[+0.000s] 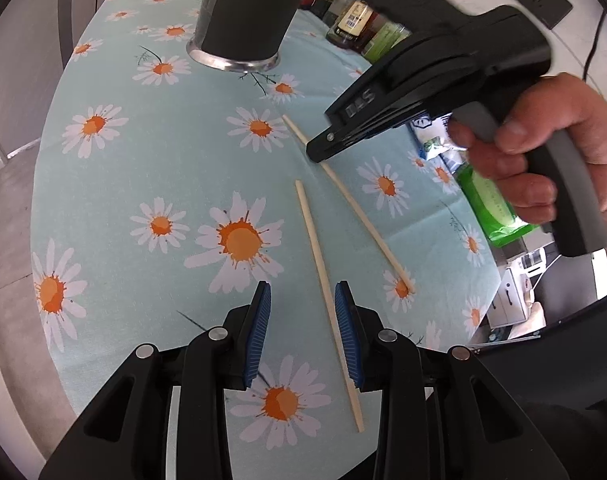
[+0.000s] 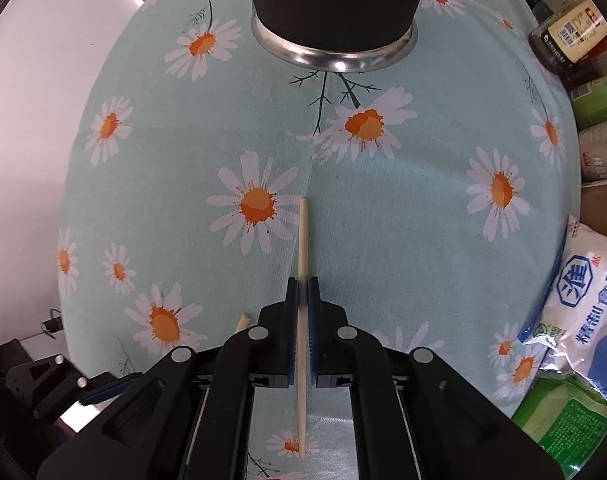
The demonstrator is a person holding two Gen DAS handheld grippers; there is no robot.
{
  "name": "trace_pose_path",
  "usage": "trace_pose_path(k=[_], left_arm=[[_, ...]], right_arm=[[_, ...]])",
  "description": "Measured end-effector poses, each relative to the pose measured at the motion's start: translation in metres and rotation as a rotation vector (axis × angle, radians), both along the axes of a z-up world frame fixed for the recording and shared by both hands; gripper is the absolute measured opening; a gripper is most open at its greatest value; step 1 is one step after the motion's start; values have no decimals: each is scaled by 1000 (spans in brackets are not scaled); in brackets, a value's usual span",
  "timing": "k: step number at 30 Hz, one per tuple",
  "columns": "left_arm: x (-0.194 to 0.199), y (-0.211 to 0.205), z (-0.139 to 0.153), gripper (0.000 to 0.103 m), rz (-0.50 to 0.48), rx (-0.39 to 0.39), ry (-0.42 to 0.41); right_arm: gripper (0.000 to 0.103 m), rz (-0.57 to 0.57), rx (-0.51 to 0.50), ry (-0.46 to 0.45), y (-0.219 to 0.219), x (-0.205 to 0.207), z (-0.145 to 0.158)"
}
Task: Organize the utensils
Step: 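Grasp a chopstick with the right gripper while the left grasps the other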
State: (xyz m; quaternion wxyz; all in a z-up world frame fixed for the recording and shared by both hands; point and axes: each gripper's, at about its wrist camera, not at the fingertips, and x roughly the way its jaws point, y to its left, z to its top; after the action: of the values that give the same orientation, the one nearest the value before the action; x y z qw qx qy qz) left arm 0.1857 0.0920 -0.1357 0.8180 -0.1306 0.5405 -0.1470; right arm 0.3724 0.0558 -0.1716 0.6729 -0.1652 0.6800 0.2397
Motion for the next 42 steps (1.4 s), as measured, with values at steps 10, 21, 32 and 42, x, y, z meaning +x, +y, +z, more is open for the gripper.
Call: trace_pose_path(k=[10, 21, 32, 42], left_arm=[[17, -26, -6, 32, 73, 71, 134], [46, -59, -13, 22, 105, 252, 244], [59, -60, -17, 4, 254, 284, 306], [50, -33, -1, 4, 254, 201, 216]], right_arm=[[5, 45, 178, -1, -57, -3, 43], [5, 68, 359, 20, -120, -15, 68], [5, 93, 391, 49, -146, -6, 55], [5, 92, 375, 13, -130, -14, 64]])
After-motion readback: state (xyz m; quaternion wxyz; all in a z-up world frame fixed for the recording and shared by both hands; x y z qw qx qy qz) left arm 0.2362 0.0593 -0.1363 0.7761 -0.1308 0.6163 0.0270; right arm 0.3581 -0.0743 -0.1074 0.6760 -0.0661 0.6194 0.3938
